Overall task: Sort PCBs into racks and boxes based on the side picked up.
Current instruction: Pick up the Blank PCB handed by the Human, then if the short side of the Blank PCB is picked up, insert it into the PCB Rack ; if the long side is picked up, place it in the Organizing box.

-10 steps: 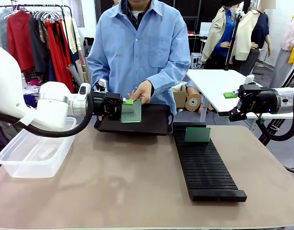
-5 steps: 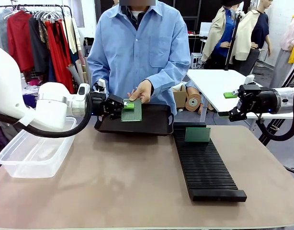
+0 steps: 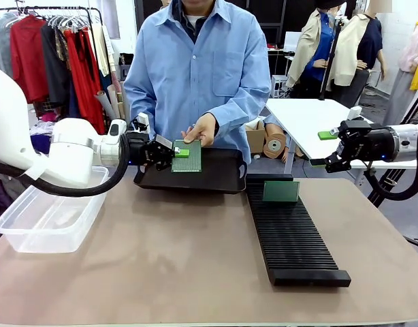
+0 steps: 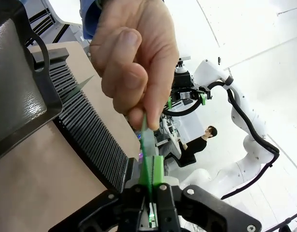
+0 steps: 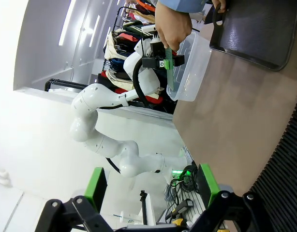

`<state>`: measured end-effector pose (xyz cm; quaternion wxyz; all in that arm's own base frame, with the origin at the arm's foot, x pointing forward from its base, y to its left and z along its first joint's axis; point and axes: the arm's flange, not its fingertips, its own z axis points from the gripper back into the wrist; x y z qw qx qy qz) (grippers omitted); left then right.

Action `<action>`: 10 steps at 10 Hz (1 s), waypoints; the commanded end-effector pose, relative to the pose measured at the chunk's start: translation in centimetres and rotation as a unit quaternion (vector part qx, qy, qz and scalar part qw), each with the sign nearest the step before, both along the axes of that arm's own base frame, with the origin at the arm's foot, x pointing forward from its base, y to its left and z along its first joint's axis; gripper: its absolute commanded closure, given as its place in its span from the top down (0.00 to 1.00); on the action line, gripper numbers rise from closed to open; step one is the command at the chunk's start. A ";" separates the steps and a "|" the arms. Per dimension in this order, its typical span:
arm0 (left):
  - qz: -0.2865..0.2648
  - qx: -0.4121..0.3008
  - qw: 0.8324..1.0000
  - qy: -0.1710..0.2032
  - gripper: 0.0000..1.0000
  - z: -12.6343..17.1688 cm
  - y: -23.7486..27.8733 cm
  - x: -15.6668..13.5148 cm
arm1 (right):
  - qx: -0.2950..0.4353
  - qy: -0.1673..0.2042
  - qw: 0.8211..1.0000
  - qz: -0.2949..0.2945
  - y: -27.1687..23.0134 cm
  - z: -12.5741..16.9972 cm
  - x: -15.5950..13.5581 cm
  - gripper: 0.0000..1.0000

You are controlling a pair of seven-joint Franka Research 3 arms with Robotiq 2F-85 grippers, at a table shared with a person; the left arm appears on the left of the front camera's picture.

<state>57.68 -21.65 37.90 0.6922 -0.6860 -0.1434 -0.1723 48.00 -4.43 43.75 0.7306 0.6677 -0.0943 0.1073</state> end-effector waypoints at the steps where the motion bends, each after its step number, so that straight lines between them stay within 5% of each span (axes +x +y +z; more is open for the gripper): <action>1: -0.020 0.007 1.000 0.001 0.00 -0.2 0.0 0.2 | 0.006 -0.002 1.000 -0.004 0.1 0.2 0.1 1.00; 10: 0.000 0.000 1.000 0.000 0.00 0.0 0.0 0.0 | 0.006 -0.002 1.000 -0.004 0.1 0.2 0.1 1.00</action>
